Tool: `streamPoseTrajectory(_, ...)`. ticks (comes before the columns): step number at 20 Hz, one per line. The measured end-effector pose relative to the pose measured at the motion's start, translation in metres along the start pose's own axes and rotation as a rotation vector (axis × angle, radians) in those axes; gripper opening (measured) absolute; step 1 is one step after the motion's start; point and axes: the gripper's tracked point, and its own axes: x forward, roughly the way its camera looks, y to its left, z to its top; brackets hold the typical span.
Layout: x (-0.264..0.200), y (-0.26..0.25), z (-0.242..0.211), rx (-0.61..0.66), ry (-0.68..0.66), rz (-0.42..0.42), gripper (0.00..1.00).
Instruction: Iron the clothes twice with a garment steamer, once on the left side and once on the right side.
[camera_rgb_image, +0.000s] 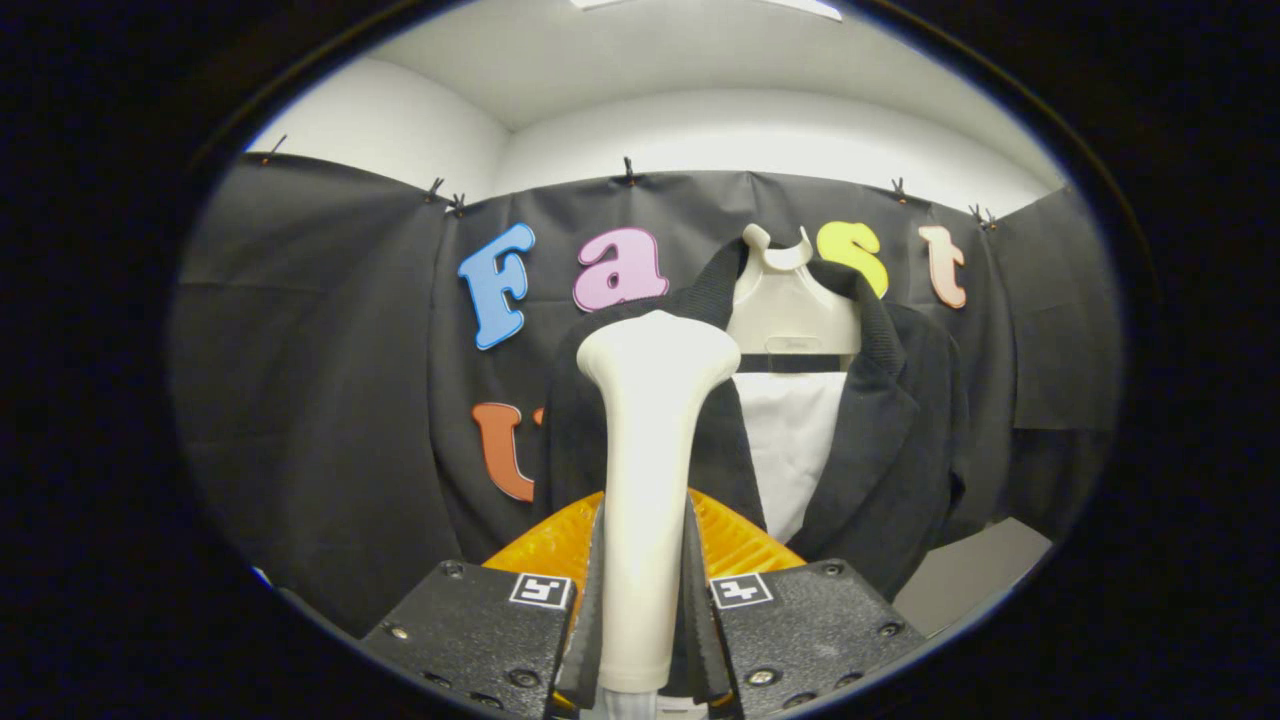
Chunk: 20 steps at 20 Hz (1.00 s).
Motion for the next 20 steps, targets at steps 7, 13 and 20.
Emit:
streamPoseTrajectory(7, -0.011, 0.004, -0.047, 0.003, 0.069, 0.003, 0.37)
streamPoseTrajectory(13, -0.014, -0.005, -0.085, 0.019, 0.124, -0.006, 0.37)
streamPoseTrajectory(20, -0.019, -0.016, -0.116, 0.014, 0.159, -0.020, 0.37)
